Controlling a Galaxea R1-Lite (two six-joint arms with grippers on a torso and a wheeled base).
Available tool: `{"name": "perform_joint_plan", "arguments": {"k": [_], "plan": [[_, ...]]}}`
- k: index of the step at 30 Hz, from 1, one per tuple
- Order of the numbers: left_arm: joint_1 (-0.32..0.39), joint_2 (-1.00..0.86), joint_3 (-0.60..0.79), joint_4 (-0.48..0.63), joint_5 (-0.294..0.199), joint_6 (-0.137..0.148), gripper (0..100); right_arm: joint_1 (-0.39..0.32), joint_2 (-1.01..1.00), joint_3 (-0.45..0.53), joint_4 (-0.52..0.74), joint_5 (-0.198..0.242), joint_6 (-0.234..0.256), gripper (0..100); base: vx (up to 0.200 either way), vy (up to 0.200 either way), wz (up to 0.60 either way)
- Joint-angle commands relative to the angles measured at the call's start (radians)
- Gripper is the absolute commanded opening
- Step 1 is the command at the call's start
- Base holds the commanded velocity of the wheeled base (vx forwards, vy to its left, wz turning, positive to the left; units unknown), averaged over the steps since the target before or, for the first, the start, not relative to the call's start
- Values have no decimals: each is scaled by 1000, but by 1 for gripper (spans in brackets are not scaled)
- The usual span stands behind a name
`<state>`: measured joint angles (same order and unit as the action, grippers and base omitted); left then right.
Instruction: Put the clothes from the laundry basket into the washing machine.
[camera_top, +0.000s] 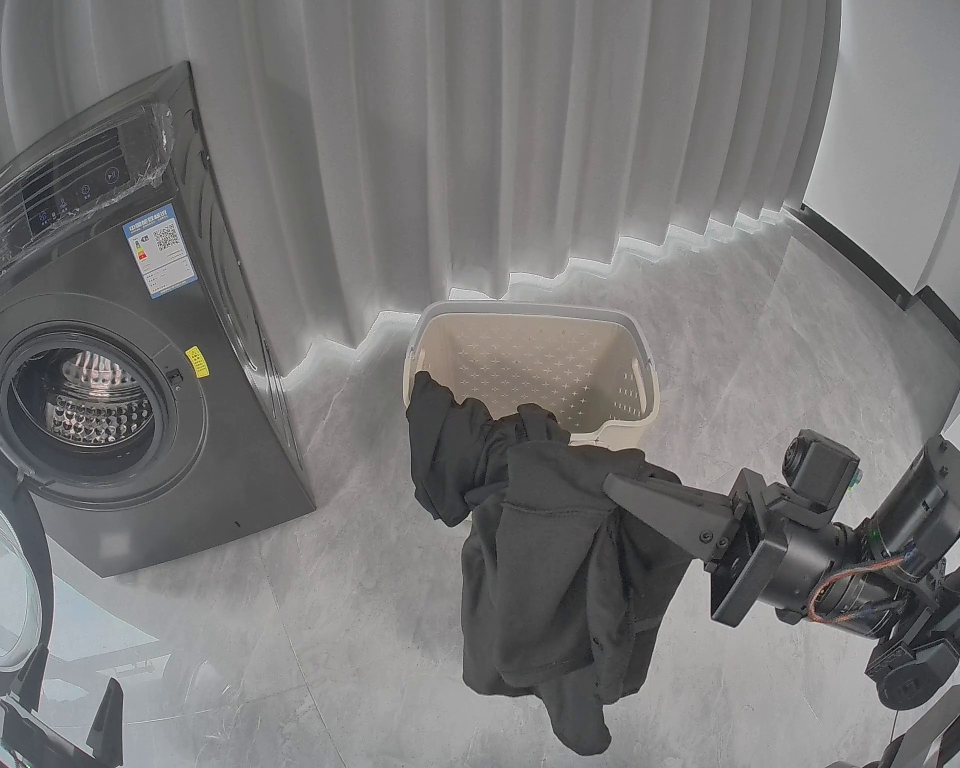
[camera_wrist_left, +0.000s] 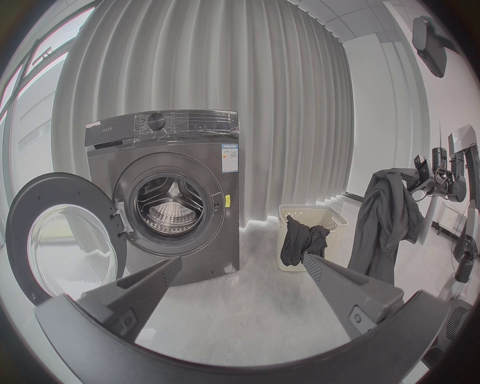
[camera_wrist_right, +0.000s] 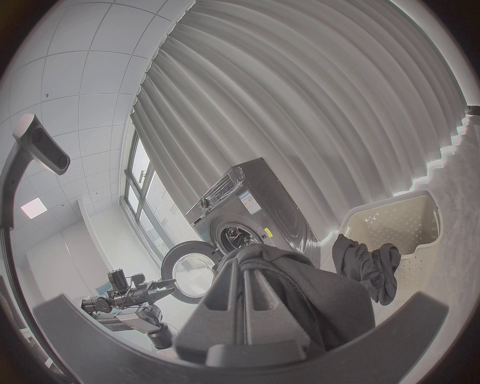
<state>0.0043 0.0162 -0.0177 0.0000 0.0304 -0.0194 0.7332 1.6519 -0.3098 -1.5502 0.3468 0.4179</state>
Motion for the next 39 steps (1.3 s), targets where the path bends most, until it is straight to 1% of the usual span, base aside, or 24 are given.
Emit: {"name": "perform_joint_plan", "arguments": {"k": [1,5,20,32,39], "plan": [[0,-10,16,0,0,-1,100,-11,17,-17,-1,0,-2,0,0,0,600],[0,-10,16,0,0,-1,100,-9,20,-15,-1,1,-11,0,0,0,600],[0,-10,16,0,0,-1,100,5,26,-17,-1,3,-10,0,0,0,0],[0,-10,16,-2,0,-1,100,3,42,-23,-2,3,-18,0,0,0,600],[0,-10,16,-2,0,-1,100,3,43,-18,-1,3,-18,0,0,0,0]]}}
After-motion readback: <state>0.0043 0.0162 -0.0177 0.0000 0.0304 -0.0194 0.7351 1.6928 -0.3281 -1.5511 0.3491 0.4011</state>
